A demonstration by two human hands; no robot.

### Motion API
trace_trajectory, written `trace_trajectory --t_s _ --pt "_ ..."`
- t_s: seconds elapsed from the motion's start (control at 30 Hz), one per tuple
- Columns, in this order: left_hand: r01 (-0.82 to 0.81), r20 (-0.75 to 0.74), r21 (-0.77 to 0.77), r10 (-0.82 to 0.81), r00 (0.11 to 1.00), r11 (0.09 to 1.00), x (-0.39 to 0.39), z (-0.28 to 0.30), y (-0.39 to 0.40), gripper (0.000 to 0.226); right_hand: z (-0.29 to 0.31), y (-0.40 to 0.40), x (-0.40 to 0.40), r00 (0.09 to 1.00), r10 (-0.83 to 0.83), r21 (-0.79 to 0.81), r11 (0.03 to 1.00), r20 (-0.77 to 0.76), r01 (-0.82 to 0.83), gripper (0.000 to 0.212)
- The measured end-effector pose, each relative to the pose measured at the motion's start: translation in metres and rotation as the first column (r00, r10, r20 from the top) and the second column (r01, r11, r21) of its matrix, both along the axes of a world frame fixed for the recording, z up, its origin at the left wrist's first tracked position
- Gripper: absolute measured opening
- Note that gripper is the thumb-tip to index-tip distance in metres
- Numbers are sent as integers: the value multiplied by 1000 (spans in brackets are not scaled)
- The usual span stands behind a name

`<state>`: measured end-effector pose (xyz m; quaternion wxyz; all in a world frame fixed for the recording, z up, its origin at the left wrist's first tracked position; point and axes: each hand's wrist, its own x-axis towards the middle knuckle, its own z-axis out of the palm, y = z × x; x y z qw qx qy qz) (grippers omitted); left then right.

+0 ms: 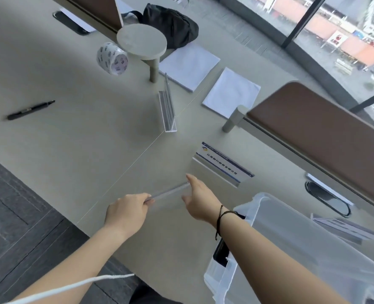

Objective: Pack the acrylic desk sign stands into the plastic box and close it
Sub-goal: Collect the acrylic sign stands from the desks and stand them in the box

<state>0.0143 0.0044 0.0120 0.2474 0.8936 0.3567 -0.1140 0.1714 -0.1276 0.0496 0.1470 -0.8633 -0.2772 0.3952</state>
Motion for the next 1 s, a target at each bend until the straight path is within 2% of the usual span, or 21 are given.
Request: trace_trajectory --t_s 0.07,0.13,0.2,0.27,0.37,0.43,0.57,0.6,0.63,0.7,0.77,0.83,0.93,1.0 --pt "-25 53 -7 25 998 1000 7 14 -10 27 12 -11 -3 987 -161 131 978 -28 163 82" --pt "-39 123 -23 42 992 999 19 31 -23 27 28 -22 -5 923 -353 253 889 -153 382 92" --pt "-26 188 -26 30 982 999 31 52 -40 30 45 -35 -7 847 -445 284 805 -292 521 94" --pt "5 238 -15 -2 971 1000 43 74 -62 32 59 -50 -9 819 -461 296 774 -342 560 92" --pt "69 300 -44 -53 953 997 58 105 -97 33 78 -76 -9 813 -485 360 731 -324 579 84" --pt "114 338 -84 -80 938 990 65 122 -122 33 92 -95 -7 768 -534 384 666 -354 639 81" --pt "201 376 -90 -154 914 975 76 142 -181 26 117 -138 -6 653 -631 386 527 -419 757 99" --pt "230 373 -76 -186 909 970 77 144 -196 28 119 -150 -4 625 -662 374 501 -415 780 91" --pt "263 369 -66 -222 903 962 78 144 -210 30 120 -163 -3 605 -680 369 483 -413 794 70" --pt "336 373 -62 -290 881 940 78 143 -235 31 119 -188 -1 587 -703 392 448 -400 804 7" --pt "412 398 -62 -356 846 909 76 145 -255 26 114 -212 0 608 -702 420 457 -371 784 19" --pt "477 409 -87 -406 818 875 73 147 -270 30 110 -234 0 607 -707 429 451 -363 782 21" --pt "522 291 -159 -466 836 838 68 140 -282 58 100 -263 -3 606 -691 374 482 -394 792 17" --pt "492 218 -235 -448 867 838 65 130 -280 73 84 -277 -7 590 -659 312 501 -468 807 26"
